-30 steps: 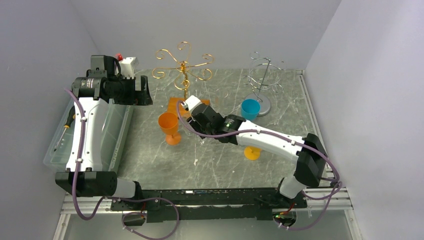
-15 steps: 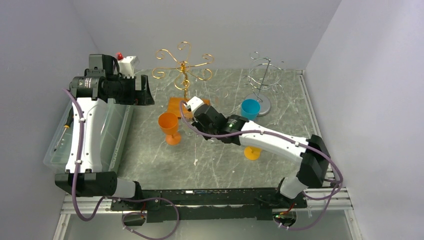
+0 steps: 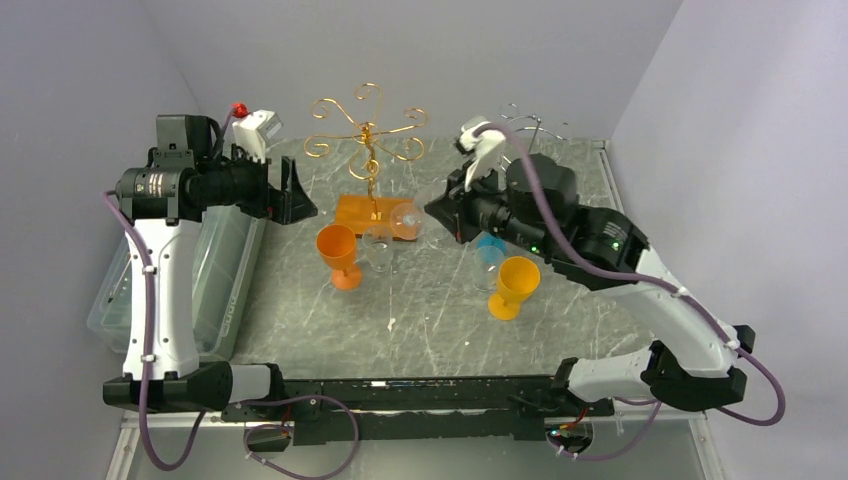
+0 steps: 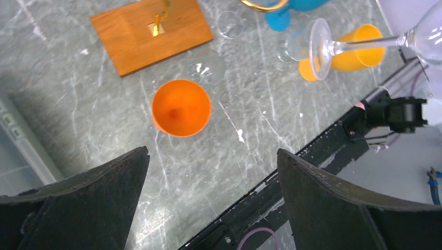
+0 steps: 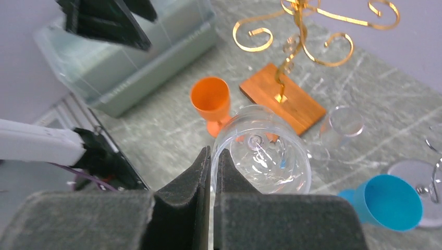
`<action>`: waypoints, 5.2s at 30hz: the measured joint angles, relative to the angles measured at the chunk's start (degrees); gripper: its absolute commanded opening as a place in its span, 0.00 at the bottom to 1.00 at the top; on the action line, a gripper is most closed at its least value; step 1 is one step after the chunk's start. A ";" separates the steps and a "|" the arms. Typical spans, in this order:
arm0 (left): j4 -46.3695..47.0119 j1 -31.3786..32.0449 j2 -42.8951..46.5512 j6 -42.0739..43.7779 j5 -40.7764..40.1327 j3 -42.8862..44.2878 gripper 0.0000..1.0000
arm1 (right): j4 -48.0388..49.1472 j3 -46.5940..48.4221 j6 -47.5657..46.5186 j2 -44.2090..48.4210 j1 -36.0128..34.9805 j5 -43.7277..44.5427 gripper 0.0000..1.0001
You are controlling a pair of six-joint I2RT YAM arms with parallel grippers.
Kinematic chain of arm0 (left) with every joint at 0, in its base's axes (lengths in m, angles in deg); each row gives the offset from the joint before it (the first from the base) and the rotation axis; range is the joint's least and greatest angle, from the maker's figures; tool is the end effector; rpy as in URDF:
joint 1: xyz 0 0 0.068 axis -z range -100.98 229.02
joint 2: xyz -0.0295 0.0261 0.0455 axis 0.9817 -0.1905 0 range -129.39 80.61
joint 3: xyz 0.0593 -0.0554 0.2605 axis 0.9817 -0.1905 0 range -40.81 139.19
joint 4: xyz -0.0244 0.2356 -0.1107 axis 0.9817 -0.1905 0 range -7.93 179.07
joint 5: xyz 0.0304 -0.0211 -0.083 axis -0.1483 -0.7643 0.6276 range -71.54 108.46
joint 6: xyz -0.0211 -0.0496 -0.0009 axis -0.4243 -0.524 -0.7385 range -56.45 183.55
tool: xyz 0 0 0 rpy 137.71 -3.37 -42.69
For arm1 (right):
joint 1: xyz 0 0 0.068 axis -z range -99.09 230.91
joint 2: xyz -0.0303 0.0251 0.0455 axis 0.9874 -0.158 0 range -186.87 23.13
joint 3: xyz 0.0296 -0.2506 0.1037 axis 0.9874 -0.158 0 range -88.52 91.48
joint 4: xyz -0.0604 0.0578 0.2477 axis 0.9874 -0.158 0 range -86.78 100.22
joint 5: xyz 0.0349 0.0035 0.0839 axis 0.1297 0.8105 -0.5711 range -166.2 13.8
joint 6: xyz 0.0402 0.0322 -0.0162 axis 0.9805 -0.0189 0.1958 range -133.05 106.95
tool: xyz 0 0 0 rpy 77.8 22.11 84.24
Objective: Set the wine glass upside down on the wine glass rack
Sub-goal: Pick up the wine glass at the center of the board, then turn the wine glass upside down at the wine rack.
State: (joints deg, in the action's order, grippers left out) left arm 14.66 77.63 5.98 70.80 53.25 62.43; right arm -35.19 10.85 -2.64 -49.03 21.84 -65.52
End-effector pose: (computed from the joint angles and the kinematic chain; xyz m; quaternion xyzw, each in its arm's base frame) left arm 0.2087 -0.0151 0.4641 0.1575 0.8773 -0.2491 0.3788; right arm 0.1256 0.1965 0.4961 -0.2825 0.7574 0.2707 0.5227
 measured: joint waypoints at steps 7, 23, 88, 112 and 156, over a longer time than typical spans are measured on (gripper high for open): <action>-2.56 0.02 0.11 3.89 8.35 1.38 0.99 | 3.58 4.28 2.67 -1.22 0.00 -5.31 0.00; -2.51 0.09 -0.98 5.03 11.89 -3.17 0.79 | 21.68 3.26 5.31 -7.54 -0.79 -10.43 0.00; 25.29 0.46 18.25 51.12 9.38 -11.54 0.00 | 19.34 -6.97 8.96 -12.55 -0.33 -19.50 1.00; 35.91 0.48 20.33 50.66 18.51 -17.97 0.94 | 49.55 -32.22 5.68 -8.24 -0.33 -10.67 0.26; 34.01 0.50 0.15 19.69 -1.44 -12.57 0.83 | 67.17 -41.90 8.02 -15.52 10.12 -7.58 0.24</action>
State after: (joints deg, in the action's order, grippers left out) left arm 48.67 78.13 6.14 90.49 51.81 49.86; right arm 31.97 -31.05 5.39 -64.55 31.96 -73.11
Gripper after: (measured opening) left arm 0.837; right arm 0.710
